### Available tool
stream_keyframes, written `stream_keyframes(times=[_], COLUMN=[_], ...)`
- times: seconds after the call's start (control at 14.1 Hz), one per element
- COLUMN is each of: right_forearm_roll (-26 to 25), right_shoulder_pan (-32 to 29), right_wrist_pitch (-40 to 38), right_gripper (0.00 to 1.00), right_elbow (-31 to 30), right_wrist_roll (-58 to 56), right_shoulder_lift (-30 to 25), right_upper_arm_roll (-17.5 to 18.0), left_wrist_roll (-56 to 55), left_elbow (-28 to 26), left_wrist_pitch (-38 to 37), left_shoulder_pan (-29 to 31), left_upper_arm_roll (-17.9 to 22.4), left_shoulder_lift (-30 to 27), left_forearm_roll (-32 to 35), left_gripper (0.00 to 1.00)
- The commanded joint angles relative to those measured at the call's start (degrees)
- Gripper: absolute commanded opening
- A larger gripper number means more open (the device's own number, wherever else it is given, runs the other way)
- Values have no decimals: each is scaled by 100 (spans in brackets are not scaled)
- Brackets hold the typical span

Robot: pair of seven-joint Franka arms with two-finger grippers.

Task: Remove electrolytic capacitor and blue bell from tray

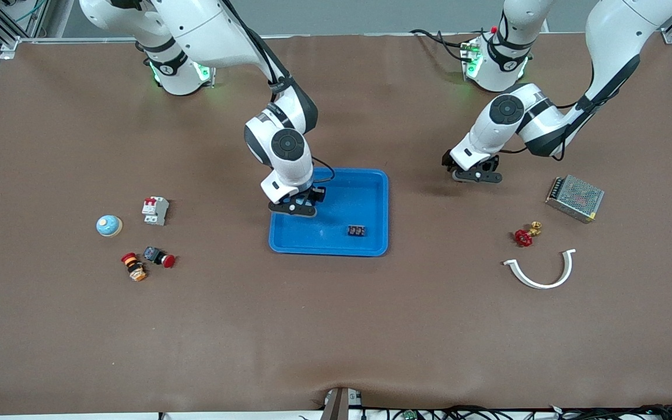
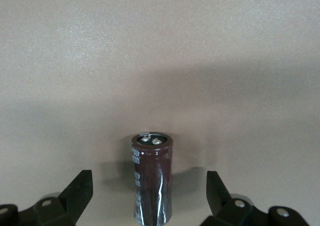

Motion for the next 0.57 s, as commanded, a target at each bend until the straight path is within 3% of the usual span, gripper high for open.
stream_keyframes(times=[0.0, 0.21, 0.5], right_forearm_roll=[-24, -24, 2], right_shoulder_pan=[-20, -38, -537], right_wrist_pitch=[5, -187, -1232], right_gripper=[42, 42, 42], right_elbow=[-1, 34, 69], right_wrist_roll=[29, -102, -1066], right_shoulder_lift=[15, -116, -756], right_upper_arm_roll=[-6, -24, -50], left_wrist_roll=[-1920, -1903, -1981], left_elbow=[850, 1666, 2073], left_wrist_pitch=[-613, -1674, -1845], left_shoulder_pan=[-1004, -1635, -1796], left_upper_arm_roll=[214, 170, 170], left_shoulder_lift=[343, 369, 378], left_forearm_roll=[28, -980, -1459], left_gripper=[100, 100, 100])
